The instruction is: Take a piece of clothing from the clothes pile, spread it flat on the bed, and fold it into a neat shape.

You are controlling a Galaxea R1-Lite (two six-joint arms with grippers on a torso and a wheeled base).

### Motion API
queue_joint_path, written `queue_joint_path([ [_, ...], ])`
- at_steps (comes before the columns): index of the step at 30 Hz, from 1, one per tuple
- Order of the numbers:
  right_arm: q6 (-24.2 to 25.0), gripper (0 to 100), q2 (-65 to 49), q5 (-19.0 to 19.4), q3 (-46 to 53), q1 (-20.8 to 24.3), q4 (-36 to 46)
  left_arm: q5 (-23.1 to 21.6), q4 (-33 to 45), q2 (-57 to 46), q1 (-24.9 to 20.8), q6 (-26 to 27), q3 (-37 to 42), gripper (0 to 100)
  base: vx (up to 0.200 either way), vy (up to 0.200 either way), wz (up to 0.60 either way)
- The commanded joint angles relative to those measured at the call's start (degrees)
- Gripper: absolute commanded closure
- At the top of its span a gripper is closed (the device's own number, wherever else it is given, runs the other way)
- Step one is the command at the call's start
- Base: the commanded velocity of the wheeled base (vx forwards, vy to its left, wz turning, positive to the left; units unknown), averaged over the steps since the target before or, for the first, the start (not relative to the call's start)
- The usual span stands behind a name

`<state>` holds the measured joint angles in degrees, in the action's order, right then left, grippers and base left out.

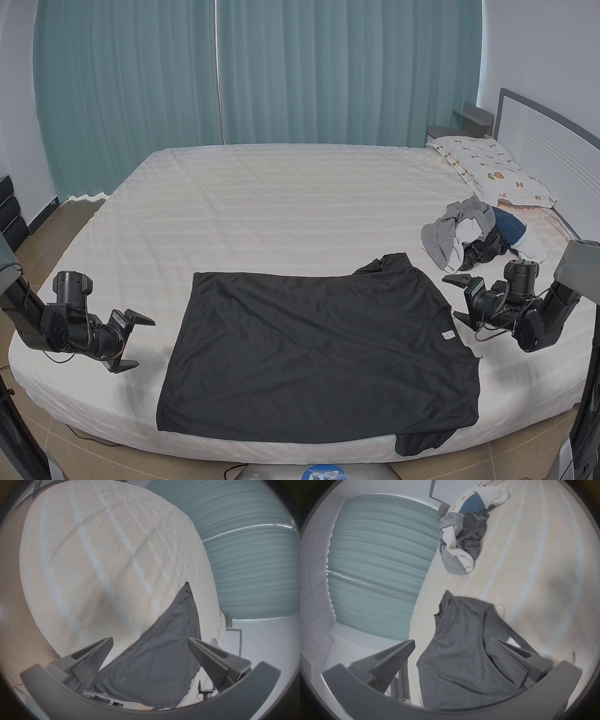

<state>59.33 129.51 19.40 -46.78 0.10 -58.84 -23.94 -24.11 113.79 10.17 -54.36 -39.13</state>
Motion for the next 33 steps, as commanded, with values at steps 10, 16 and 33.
queue_joint_path([
  [10,-19.9,0,12.1,-7.6,-21.7,2.5,11.9,0.3,-0.1,0.8,-0.5,-0.8,0.8,0,0.0,0.0,0.0],
  [16,-20.4,0,14.0,-9.9,-30.1,2.6,19.2,0.3,-0.1,0.7,-0.4,-0.8,1.6,0,0.0,0.0,0.0],
  [33,-18.5,0,9.4,-24.1,-26.9,5.1,19.5,0.3,-0.1,0.6,-0.5,-0.7,1.9,0,0.0,0.0,0.0],
])
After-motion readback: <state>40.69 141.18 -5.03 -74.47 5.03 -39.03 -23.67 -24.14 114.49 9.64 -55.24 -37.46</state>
